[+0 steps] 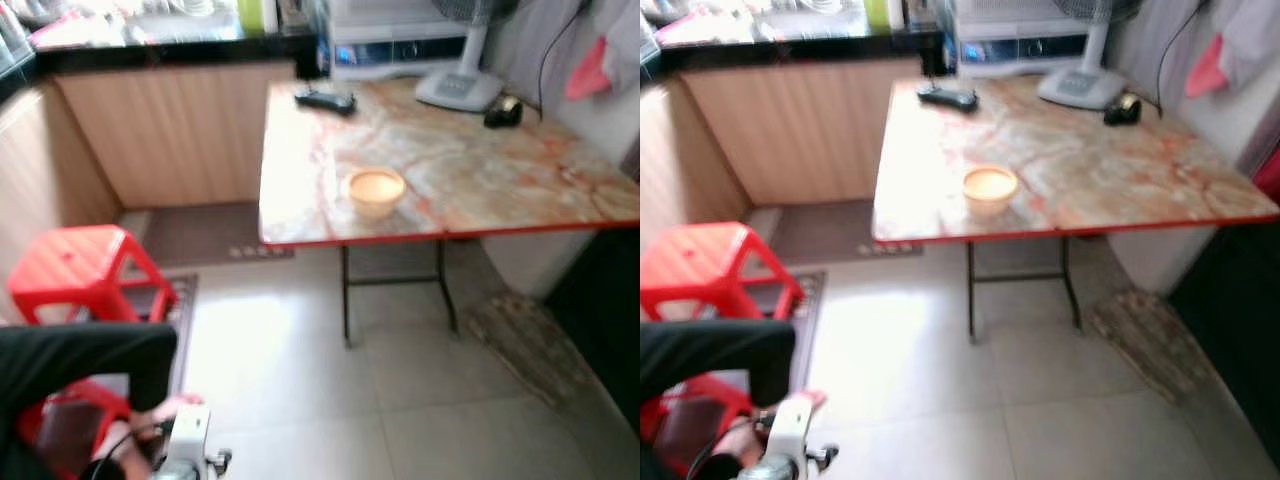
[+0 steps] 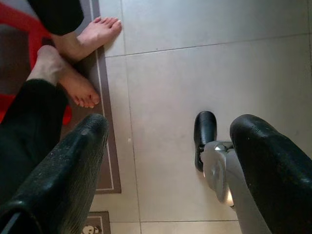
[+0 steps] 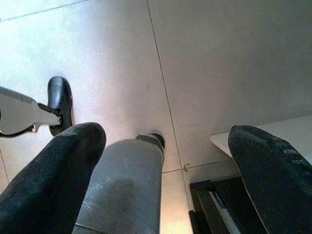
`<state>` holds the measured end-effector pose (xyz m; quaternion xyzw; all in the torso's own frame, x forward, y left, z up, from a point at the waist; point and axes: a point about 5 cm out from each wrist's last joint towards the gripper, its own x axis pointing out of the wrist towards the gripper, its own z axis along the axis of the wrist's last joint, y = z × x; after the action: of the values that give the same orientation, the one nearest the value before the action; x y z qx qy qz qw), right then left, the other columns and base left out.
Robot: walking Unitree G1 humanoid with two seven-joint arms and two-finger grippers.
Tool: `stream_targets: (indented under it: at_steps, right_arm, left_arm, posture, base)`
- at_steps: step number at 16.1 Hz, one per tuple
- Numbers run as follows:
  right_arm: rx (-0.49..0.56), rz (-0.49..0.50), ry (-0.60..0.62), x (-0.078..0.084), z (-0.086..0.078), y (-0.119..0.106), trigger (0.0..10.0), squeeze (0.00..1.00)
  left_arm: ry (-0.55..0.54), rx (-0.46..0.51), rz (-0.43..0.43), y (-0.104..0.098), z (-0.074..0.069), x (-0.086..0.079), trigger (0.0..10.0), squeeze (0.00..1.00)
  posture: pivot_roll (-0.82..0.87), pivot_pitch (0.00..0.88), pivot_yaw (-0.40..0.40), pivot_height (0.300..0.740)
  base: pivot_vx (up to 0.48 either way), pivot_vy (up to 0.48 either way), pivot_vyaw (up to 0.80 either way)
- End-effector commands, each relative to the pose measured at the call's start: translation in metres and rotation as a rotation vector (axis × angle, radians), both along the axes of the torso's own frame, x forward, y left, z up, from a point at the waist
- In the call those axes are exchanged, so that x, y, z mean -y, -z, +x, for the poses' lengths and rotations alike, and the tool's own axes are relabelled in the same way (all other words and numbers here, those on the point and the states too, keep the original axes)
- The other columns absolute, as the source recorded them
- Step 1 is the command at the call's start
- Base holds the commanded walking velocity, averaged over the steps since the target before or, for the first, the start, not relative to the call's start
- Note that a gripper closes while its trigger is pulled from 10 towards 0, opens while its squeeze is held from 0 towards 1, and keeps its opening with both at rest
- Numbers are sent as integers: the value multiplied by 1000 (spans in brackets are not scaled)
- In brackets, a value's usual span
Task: Restocking fridge
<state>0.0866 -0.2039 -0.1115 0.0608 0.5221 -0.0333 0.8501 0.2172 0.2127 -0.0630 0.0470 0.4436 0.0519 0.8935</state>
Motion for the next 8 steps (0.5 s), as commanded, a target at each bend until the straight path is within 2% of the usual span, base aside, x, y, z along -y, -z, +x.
stream_targets:
  at_steps: [1,2,6,7,8]
  right_arm:
    - [-35,1,13,2,-10,2,10000,0]
    - [-35,4,15,2,-10,2,10000,0]
    - [-28,9,22,2,-10,2,10000,0]
    - [-28,9,22,2,-10,2,10000,0]
    - [-27,8,23,2,-10,2,10000,0]
  left_arm:
    - [-23,21,-17,-1,2,2,10000,0]
    - [-38,35,-25,-1,2,2,10000,0]
    - [-81,231,6,-12,11,0,10000,0]
    - [-85,245,10,-13,12,-1,10000,0]
    - [-105,299,22,-17,13,-1,10000,0]
  posture:
    - [31,0,-6,740]
    - [31,0,-6,740]
    - [28,0,-6,740]
    - [28,0,-6,740]
    - [29,0,-4,740]
  base:
    - [0,0,0]
    - [0,0,0]
    - [0,0,0]
    - [0,0,0]
    - [0,0,0]
